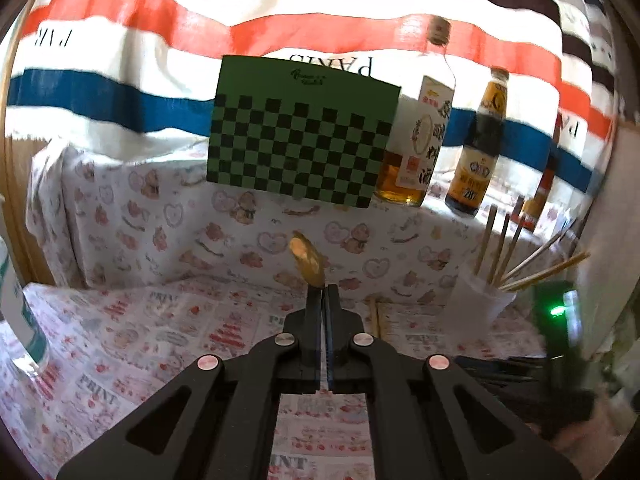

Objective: Organize utensils
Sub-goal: 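Lift the gold spoon with the left tool while the right tool closes on the fork, then carry the gold spoon and the fork with both tools over the clear cup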

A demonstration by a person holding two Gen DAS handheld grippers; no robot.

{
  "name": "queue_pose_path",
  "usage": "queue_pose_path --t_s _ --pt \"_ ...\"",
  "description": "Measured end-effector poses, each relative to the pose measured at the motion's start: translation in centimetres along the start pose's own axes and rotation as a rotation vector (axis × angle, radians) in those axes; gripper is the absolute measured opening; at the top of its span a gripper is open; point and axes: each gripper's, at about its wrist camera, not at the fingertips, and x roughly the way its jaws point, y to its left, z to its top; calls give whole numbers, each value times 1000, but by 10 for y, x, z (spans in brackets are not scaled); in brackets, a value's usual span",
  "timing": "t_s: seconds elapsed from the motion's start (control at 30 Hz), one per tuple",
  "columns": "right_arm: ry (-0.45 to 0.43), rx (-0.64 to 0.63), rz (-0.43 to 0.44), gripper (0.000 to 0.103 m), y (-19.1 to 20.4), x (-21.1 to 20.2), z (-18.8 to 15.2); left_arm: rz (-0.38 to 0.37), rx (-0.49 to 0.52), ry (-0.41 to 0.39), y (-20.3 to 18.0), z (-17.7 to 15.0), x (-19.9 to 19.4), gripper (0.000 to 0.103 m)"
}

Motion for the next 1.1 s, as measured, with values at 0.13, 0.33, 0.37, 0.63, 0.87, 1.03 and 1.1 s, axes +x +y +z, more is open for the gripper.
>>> queue_pose_path --t_s 0.13,0.33,0.37,0.63,0.87,1.03,1.1 --pt "14 -86 -23 23 13 16 7 6 -20 -1 6 3 1 1" --pt "20 -87 -41 23 16 31 10 -1 -40 24 9 2 6 1" --pt "22 -87 -32 22 16 32 10 7 -31 18 8 2 5 1" --pt "-2 -117 -40 11 22 34 8 10 -26 22 8 1 6 1" --pt "-64 -82 -5 11 18 1 4 21 -11 4 5 1 3 1" --pt "-152 -66 31 11 14 -44 2 3 4 -22 -1 3 -7 1" --pt "-200 -78 21 11 15 -63 1 10 33 -50 -7 4 -14 1"
